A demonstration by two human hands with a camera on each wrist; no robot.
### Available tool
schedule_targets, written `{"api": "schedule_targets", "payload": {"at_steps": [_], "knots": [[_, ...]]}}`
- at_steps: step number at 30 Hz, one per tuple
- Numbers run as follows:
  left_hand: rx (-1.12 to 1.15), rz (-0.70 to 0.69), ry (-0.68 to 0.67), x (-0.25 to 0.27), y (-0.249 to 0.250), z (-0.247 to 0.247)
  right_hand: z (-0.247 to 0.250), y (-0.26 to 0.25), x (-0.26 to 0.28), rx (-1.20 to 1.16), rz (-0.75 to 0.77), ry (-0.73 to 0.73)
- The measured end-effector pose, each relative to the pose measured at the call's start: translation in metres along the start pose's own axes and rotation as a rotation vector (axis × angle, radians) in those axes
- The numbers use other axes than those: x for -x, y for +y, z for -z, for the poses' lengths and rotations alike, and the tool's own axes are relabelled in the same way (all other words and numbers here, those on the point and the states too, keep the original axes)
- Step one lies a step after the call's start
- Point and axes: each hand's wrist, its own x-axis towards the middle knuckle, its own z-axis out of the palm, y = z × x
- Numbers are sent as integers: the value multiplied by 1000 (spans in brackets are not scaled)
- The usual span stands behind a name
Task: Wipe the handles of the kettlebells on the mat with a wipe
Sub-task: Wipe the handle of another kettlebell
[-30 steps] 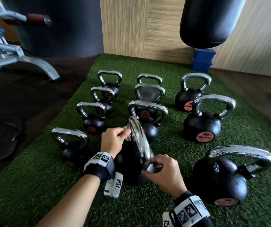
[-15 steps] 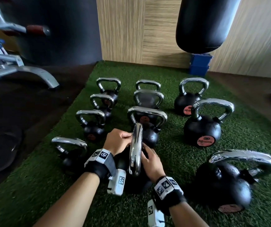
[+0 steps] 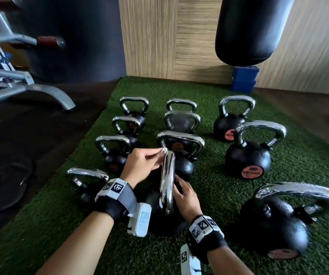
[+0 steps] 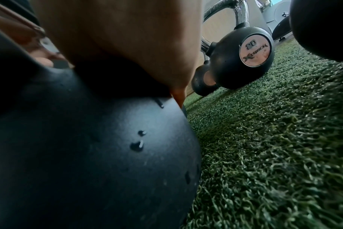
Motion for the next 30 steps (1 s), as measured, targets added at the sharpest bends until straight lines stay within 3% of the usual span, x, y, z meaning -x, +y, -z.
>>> {"api": "schedule_targets", "payload": {"at_steps": [5, 10, 14, 22, 27, 30], "knots": [[109, 97, -120, 17, 7, 17, -2, 2, 0, -10, 7, 6], [52, 133, -84, 22, 16, 16, -1, 3, 0, -15, 16, 9], [130, 223, -238, 36, 15, 29, -1, 4, 0, -23, 15, 14], [184, 213, -269, 66, 2, 31, -2, 5, 1, -36, 11, 36], [6, 54, -296, 81, -10, 36, -3, 5, 2, -56, 10, 40], [-1, 33, -332, 90, -21, 34, -3, 6, 1, -49, 15, 44]]}}
